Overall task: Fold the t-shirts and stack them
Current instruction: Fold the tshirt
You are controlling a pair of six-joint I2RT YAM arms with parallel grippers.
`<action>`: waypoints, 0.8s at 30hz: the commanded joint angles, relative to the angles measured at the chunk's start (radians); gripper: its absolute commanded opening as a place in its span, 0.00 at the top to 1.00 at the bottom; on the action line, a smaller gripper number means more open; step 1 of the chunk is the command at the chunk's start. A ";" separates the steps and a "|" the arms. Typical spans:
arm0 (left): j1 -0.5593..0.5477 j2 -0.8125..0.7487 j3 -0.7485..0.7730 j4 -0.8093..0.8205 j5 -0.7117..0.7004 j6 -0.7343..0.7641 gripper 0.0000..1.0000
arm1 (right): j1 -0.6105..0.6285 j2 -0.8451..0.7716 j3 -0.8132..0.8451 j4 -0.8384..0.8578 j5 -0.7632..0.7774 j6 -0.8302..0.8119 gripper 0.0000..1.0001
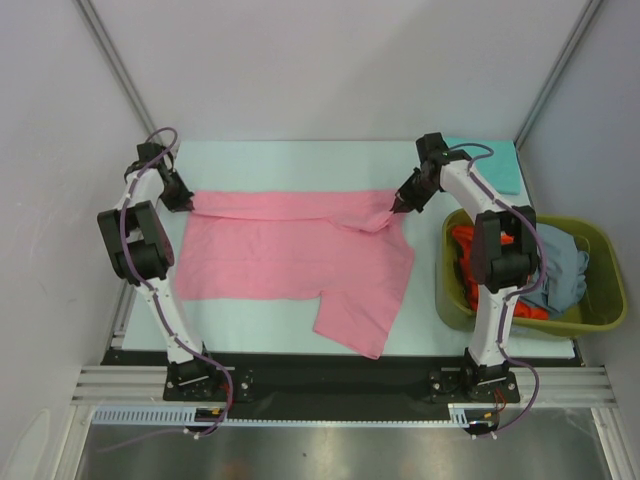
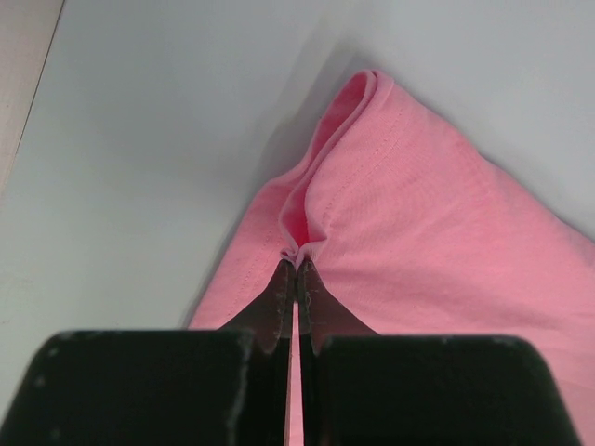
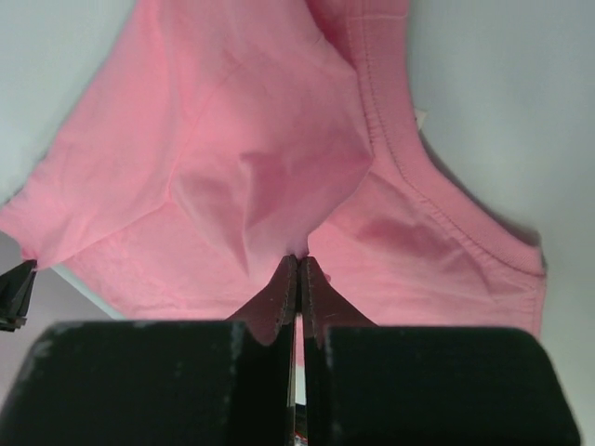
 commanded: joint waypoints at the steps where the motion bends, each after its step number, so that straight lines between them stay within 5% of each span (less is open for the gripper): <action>1: 0.011 0.008 -0.006 -0.007 -0.016 0.014 1.00 | -0.014 0.003 0.023 0.008 0.017 -0.022 1.00; 24: 0.012 0.033 0.001 -0.024 -0.048 0.007 1.00 | -0.048 0.019 0.029 0.012 -0.004 -0.050 1.00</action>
